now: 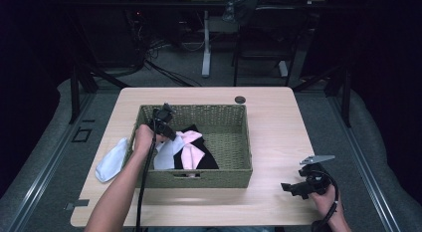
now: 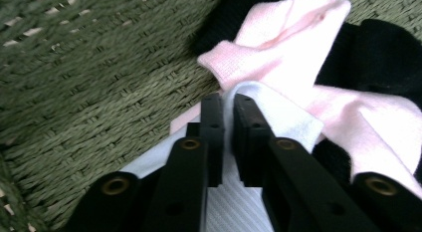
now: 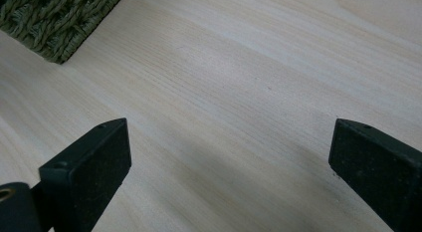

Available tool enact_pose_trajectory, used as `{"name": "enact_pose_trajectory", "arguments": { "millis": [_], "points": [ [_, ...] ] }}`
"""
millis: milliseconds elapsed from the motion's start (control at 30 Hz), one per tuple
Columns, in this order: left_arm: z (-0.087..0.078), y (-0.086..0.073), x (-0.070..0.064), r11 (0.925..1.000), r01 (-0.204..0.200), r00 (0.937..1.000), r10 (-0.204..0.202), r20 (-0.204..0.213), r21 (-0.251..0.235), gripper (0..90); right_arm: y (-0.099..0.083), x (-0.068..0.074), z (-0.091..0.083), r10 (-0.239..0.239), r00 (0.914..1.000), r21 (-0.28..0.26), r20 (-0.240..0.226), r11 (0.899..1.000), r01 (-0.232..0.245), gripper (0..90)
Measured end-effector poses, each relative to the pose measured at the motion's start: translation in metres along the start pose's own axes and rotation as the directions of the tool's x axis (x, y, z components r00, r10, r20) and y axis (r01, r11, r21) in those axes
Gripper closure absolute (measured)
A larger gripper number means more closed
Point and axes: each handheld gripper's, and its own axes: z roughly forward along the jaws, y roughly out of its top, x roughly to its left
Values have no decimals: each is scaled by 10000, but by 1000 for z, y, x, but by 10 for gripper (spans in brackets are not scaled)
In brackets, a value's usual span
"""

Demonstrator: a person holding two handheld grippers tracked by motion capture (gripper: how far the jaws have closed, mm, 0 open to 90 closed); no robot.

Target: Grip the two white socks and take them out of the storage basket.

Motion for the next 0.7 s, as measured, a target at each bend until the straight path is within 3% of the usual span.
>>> {"name": "enact_pose_trajectory", "arguments": {
  "millis": [267, 433, 700],
  "points": [
    [-27, -6, -5, 9960, -395, 9992, 386, -128, -805, 867, 0, 0, 0, -37, 10000, 38, -19, 10000, 37, 25],
    [-49, -9, -9, 9881, -649, 9979, 644, -82, -1392, 868, 0, 0, 0, -25, 10000, 40, 8, 10000, 25, 26],
    [-77, -9, -11, 9776, -752, 9972, 735, -160, -1964, 868, 0, 0, 1, -49, 10000, 6, 12, 10000, 49, 26]
  ]
}}
